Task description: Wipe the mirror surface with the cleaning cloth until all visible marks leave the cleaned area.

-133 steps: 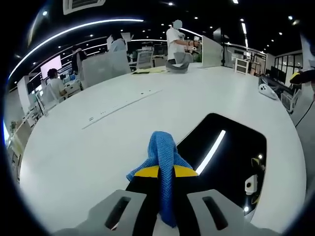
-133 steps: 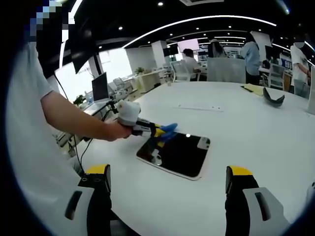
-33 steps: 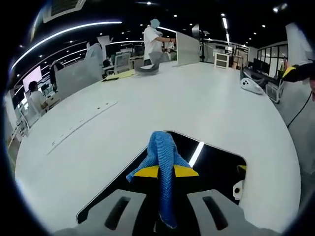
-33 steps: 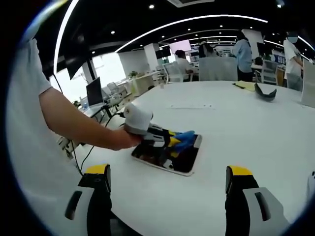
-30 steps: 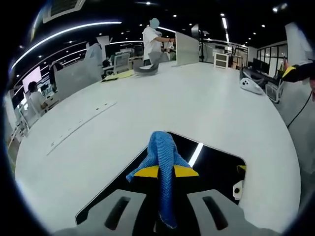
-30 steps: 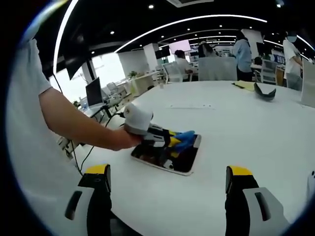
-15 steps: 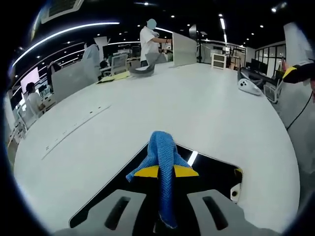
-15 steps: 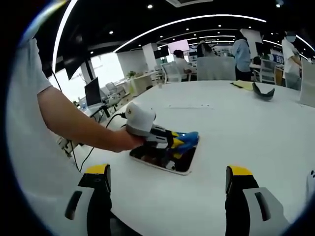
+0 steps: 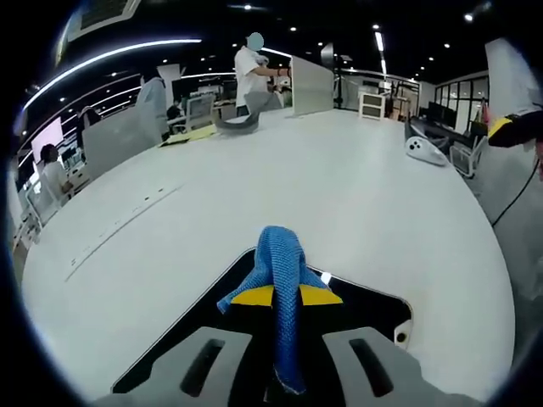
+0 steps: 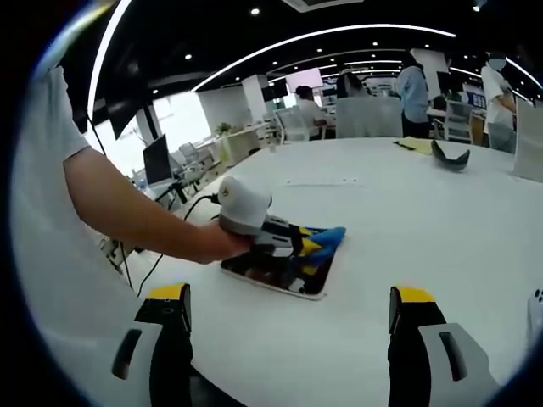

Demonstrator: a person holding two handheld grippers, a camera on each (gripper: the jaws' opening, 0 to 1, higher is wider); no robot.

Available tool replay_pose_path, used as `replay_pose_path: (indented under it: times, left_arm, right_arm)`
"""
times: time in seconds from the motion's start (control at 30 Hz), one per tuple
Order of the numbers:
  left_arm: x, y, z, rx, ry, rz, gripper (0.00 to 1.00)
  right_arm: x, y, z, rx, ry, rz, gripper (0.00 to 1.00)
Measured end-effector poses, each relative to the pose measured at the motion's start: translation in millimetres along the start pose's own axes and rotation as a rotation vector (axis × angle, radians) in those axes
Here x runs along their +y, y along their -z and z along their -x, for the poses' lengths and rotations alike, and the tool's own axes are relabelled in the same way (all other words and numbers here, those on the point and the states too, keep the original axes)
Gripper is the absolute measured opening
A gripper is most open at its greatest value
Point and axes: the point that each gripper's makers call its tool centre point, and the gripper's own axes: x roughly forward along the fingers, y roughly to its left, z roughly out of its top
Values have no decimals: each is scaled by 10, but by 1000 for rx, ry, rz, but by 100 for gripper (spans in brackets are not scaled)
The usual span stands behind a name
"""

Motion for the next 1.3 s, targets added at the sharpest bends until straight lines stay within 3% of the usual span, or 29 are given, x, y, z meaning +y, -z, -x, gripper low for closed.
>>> replay_pose_path:
  times: [1.3]
  left_arm:
    - [-145,-55,-74,-18,51,-38,6]
  right_arm:
    - [-35,11,21,2,12,-5,97]
